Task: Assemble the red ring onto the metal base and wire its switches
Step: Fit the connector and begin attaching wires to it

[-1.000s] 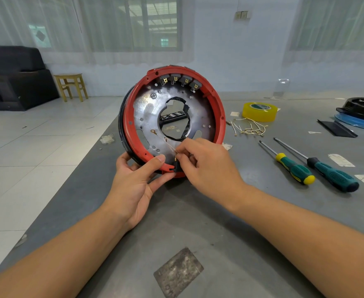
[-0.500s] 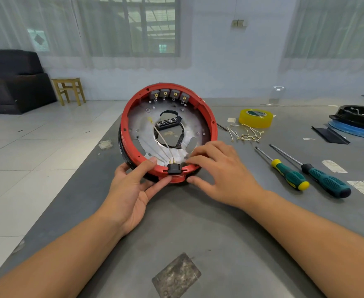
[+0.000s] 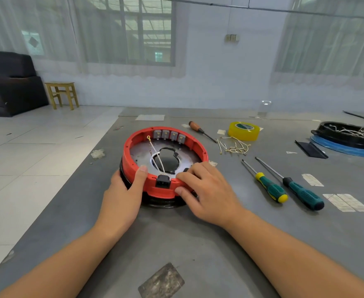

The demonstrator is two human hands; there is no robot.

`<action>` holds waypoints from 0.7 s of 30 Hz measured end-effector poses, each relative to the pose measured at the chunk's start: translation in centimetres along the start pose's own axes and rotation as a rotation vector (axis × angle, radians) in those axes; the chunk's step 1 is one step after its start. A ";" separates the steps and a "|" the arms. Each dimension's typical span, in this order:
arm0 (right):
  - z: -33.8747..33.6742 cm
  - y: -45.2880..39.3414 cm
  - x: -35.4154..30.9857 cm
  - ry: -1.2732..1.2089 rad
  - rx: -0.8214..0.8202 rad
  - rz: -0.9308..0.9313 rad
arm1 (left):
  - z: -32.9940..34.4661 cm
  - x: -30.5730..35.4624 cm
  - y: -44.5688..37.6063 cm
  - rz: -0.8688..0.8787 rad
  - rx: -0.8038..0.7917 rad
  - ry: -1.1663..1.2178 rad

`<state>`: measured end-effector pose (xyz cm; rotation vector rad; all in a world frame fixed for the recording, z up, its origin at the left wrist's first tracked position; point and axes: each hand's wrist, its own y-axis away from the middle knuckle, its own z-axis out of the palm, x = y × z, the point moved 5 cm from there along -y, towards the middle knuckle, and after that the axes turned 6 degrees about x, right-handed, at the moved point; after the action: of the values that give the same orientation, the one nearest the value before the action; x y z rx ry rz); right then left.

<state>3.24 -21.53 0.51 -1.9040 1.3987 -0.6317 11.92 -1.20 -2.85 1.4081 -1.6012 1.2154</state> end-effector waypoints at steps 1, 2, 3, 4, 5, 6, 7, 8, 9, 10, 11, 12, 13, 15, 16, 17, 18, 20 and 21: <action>0.0 0.1 0.0 0.000 -0.003 0.011 | -0.1 0.2 0.1 0.017 -0.011 -0.068; 0.0 0.2 0.0 0.002 -0.004 0.018 | -0.1 0.3 0.1 0.035 -0.024 -0.146; 0.0 0.2 0.1 0.003 -0.002 0.022 | -0.1 0.4 0.1 0.042 -0.035 -0.218; 0.0 0.3 0.1 0.003 -0.001 0.025 | -0.1 0.4 0.1 0.031 -0.043 -0.279; 0.1 0.3 0.2 0.001 -0.002 0.029 | -0.1 0.3 0.1 0.007 -0.044 -0.318; 0.1 0.4 0.2 -0.001 -0.005 0.035 | -0.1 0.2 0.0 -0.017 -0.039 -0.340; 0.2 0.4 0.3 -0.004 -0.007 0.043 | -0.1 0.0 0.0 -0.030 -0.034 -0.344; 0.3 0.4 0.4 -0.008 -0.007 0.052 | 0.0 0.0 0.0 -0.028 -0.015 -0.332; 0.3 0.4 0.4 -0.010 -0.007 0.061 | 0.1 0.0 0.0 -0.014 0.007 -0.301; 0.4 0.4 0.4 -0.012 -0.008 0.070 | 0.0 0.1 0.1 0.016 0.033 -0.263; 0.4 0.4 0.4 -0.013 -0.010 0.082 | 0.0 0.3 0.0 0.083 0.049 -0.229; 0.4 0.4 0.4 -0.014 -0.012 0.095 | -0.1 0.8 -0.1 0.194 0.054 -0.217; 0.4 0.3 0.3 -0.014 -0.017 0.109 | -0.1 1.5 -0.2 0.332 0.049 -0.217; 0.3 0.3 0.2 -0.009 -0.026 0.132 | 0.0 2.9 -0.2 0.594 0.008 -0.236; 0.2 0.2 0.2 -0.005 -0.025 0.137 | 0.3 3.4 0.0 0.689 -0.024 -0.257; 0.2 0.2 0.2 -0.001 -0.024 0.139 | 0.7 3.9 0.2 0.761 -0.061 -0.285; 0.2 0.2 0.1 0.003 -0.024 0.139 | 1.1 4.3 0.5 0.809 -0.099 -0.323; 0.2 0.1 0.0 0.011 -0.023 0.136 | 1.9 4.6 0.9 0.870 -0.153 -0.431; 0.2 0.1 0.0 0.015 -0.022 0.134 | 2.0 4.7 0.8 0.894 -0.166 -0.476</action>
<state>3.34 -21.53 0.28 -1.8079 1.5347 -0.5688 10.42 -4.69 0.61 0.9044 -2.7692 1.1911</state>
